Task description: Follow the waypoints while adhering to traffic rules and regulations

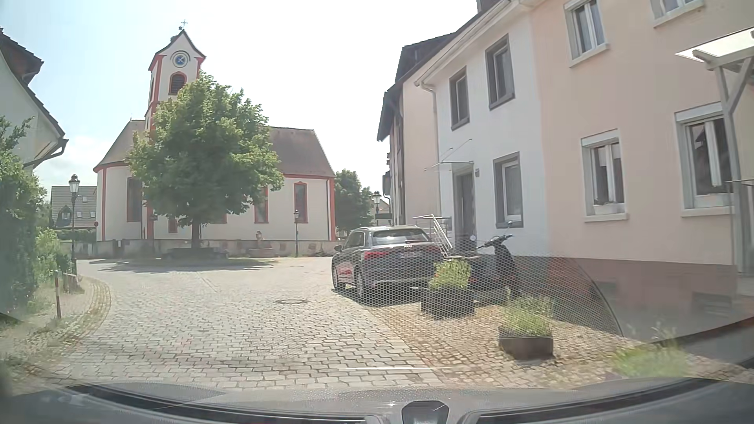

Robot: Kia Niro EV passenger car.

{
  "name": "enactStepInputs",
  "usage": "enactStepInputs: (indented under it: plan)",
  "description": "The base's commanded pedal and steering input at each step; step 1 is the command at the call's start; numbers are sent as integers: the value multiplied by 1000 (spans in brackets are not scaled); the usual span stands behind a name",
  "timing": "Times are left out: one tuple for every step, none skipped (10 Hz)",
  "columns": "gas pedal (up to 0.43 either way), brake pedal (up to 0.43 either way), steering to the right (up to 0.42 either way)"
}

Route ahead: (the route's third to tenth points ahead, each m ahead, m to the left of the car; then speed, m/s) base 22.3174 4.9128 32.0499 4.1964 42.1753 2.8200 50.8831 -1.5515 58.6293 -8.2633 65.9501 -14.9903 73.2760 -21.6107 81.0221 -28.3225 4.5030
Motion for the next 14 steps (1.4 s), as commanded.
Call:
enactStepInputs:
  plan:
    - [67, 0, -198]
    - [67, 0, -198]
    - [67, 0, -194]
    - [67, 0, -191]
    - [67, 0, -186]
    - [67, 0, -183]
    - [67, 0, -183]
    - [67, 0, -183]
    - [67, 0, -182]
    - [67, 0, -175]
    - [67, 0, -163]
    - [67, 0, -142]
    - [67, 0, -120]
    - [67, 0, -103]
